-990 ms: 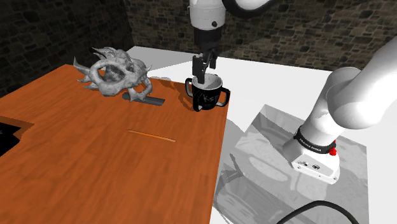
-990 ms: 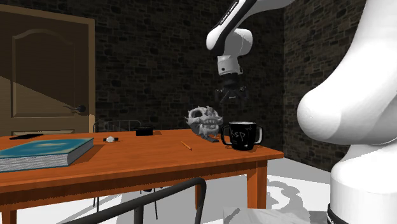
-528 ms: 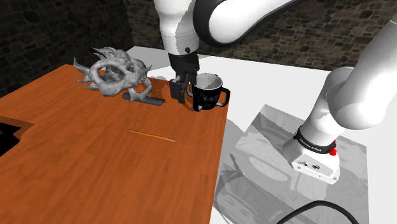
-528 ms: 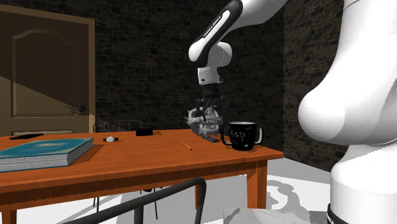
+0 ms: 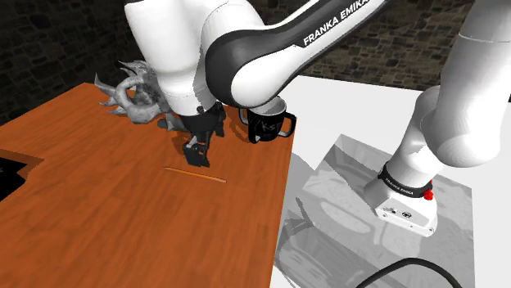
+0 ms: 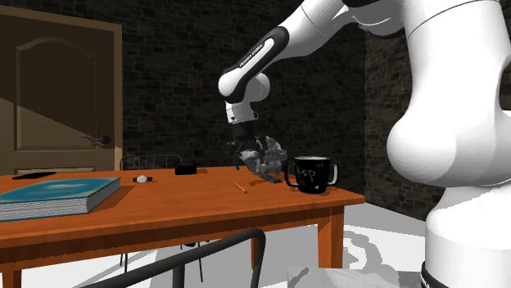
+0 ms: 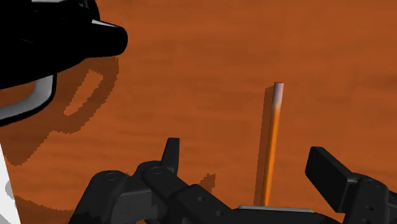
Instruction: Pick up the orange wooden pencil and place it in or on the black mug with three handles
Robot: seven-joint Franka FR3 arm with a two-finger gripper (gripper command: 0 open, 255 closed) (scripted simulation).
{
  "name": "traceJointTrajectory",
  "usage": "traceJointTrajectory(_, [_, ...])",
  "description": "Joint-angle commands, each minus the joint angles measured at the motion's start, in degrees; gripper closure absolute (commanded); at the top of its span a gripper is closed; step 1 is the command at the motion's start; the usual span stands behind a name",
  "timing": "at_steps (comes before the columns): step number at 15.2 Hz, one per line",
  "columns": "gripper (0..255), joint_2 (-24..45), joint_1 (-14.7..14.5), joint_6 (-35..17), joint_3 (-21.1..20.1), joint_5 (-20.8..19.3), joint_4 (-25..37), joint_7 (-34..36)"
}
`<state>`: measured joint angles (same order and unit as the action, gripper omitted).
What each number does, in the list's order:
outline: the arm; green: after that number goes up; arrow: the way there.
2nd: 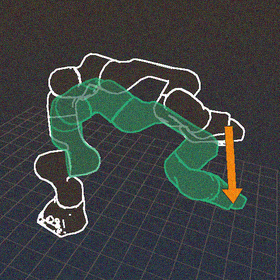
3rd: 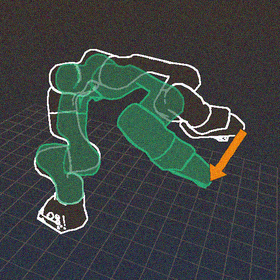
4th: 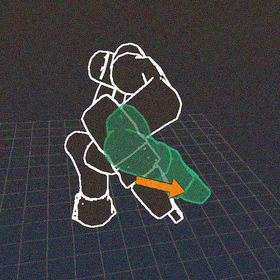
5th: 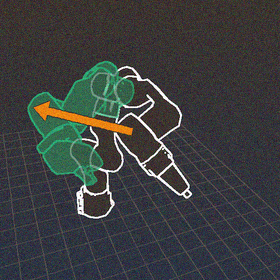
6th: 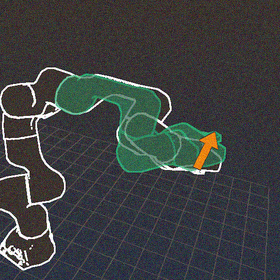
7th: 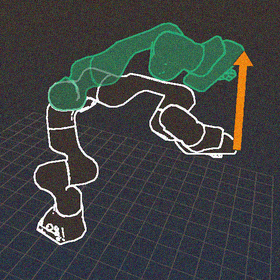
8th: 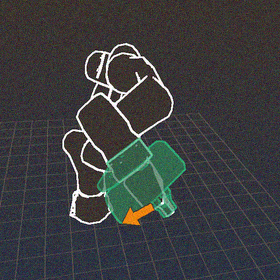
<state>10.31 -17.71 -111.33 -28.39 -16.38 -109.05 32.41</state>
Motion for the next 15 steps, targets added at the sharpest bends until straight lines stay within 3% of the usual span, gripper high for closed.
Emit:
traceJointTrajectory(1, [0, 4.55, -1.77, 0.46, -0.34, -2.82, 3.63, 1.73])
traceJointTrajectory(4, [0, 9.69, -4.48, 1.43, -0.38, -5.77, 8.14, 3.55])
traceJointTrajectory(11, [0, 11.39, -4.07, -3.54, 0.54, -7.36, 4.61, 4.58])
traceJointTrajectory(15, [0, 11.39, -4.07, -3.54, 0.54, -7.36, 4.61, 4.58])
